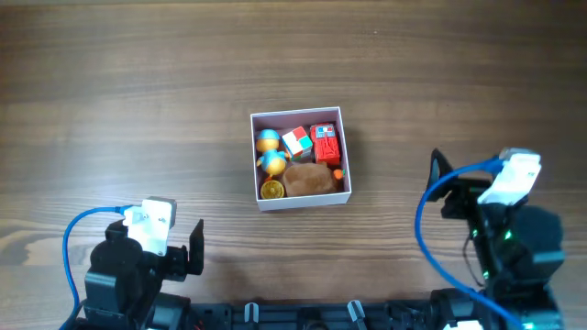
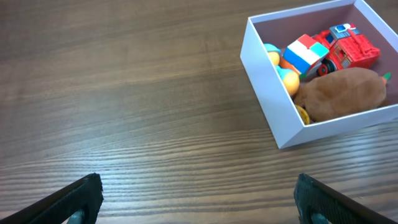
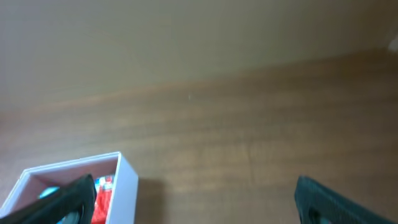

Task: Pack container

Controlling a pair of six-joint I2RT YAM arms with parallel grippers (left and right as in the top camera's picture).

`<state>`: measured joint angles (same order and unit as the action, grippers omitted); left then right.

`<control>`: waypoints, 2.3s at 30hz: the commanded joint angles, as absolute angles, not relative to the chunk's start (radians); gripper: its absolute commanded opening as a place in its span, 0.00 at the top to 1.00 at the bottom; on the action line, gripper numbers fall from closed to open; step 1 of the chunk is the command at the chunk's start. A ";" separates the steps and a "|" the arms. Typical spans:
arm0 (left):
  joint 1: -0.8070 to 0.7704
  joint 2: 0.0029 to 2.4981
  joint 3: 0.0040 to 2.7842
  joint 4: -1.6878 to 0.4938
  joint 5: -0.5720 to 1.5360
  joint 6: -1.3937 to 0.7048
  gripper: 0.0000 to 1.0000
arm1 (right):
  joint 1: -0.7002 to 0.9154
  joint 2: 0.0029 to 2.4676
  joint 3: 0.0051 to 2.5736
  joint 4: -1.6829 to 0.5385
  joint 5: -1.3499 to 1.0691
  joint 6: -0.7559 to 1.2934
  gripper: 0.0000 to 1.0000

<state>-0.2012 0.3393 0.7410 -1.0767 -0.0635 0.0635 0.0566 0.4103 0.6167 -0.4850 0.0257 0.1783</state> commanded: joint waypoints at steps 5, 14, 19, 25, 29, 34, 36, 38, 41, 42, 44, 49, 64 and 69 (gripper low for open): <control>-0.208 0.334 0.739 -1.075 -0.076 0.074 0.00 | 0.060 0.045 0.162 -0.017 -0.001 0.231 0.00; -0.207 0.334 0.739 -1.075 -0.076 0.074 0.00 | 0.062 0.002 0.005 0.029 -0.103 0.094 0.00; -0.207 0.334 0.739 -1.075 -0.076 0.074 0.00 | 0.062 0.006 0.006 0.006 -0.098 0.112 0.00; -0.208 0.334 0.739 -1.075 -0.076 0.074 0.00 | 0.062 0.014 0.005 0.006 -0.098 0.111 0.00; -0.208 0.334 0.739 -1.075 -0.076 0.074 0.00 | 0.062 0.014 0.006 0.006 -0.098 0.111 0.00; -0.207 0.334 0.739 -1.075 -0.076 0.074 0.00 | 0.062 0.014 0.006 0.006 -0.098 0.112 0.00; -0.187 0.324 0.739 -1.090 -0.076 0.074 0.00 | 0.062 0.014 0.005 0.006 -0.098 0.111 0.00; -0.126 0.284 0.735 -1.085 -0.060 0.075 0.00 | 0.062 0.014 0.006 0.006 -0.098 0.111 0.00; -0.087 0.177 0.635 -0.950 -0.028 0.138 0.00 | 0.062 0.014 0.006 0.006 -0.098 0.112 0.00; -0.083 0.144 0.585 -0.876 0.004 0.187 0.00 | 0.062 0.014 0.006 0.006 -0.098 0.111 0.00; -0.065 0.071 0.441 -0.652 0.069 0.210 0.00 | 0.062 0.014 0.006 0.006 -0.098 0.111 0.00; 0.004 0.010 0.129 -0.034 0.197 0.157 0.00 | 0.062 0.014 0.006 0.006 -0.098 0.111 0.00; -0.003 0.003 0.006 -0.076 0.032 -0.120 0.00 | 0.062 0.014 0.006 0.006 -0.098 0.111 0.00; -0.005 0.003 0.006 -0.076 0.032 -0.120 0.00 | 0.062 0.014 0.005 0.006 -0.098 0.111 0.00</control>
